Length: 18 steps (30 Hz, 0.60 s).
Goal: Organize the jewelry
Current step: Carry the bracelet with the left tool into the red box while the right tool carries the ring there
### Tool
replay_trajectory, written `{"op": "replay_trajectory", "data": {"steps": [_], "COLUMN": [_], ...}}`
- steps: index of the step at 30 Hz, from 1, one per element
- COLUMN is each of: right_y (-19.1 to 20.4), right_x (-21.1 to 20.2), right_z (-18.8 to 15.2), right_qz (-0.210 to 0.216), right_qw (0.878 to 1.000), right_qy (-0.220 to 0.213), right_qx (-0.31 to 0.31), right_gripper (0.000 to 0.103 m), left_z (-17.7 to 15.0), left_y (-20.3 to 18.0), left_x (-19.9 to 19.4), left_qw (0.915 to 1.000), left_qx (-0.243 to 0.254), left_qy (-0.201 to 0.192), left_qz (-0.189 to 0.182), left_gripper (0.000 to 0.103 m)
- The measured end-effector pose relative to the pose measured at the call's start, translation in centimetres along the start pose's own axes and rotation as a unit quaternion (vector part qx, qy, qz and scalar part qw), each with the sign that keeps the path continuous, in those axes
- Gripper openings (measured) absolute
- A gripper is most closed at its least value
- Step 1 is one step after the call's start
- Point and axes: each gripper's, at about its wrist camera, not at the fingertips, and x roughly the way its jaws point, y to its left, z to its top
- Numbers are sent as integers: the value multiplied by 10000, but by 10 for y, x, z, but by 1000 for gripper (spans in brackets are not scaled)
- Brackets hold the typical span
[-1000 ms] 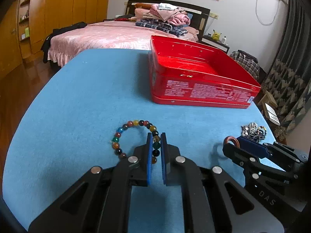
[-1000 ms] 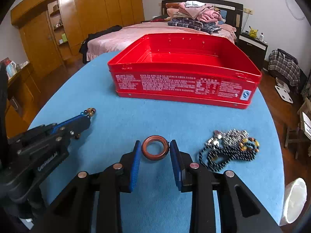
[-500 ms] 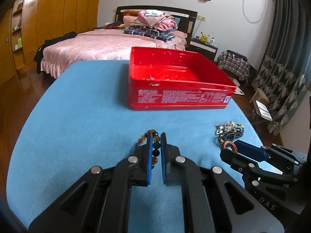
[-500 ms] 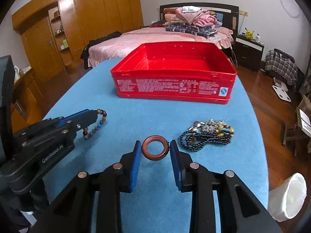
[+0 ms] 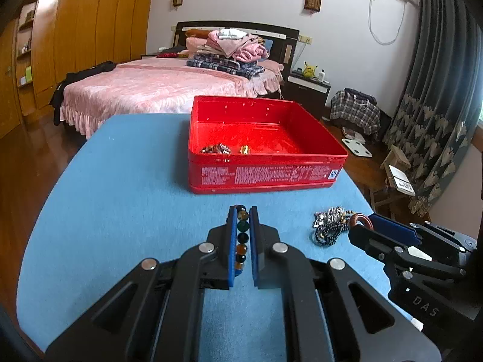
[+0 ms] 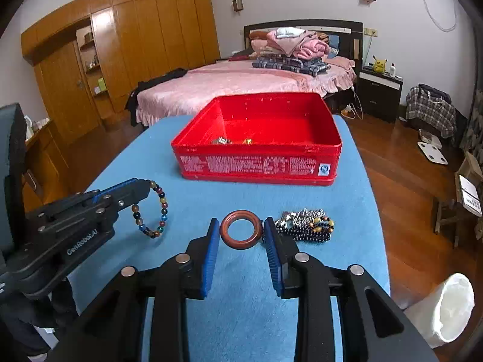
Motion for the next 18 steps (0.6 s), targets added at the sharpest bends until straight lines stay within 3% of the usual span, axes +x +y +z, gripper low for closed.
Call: {"op": "replay_trajectory", "data": {"steps": [12, 18], "right_y": [-11, -24], "right_x": [3, 26], "right_z": [37, 65], "right_qz": [29, -123], "right_qw": [9993, 9990], "right_qy": [-360, -415], "right_qx": [76, 149], "right_gripper": [30, 30], "left_z": [42, 70], "left_y": [-8, -10], "left_x": [5, 24], "left_qw": [9990, 9979], "left_qx": [-21, -130], "left_qy": [-426, -612], "left_qz": [-117, -177], "left_gripper": [7, 7]}}
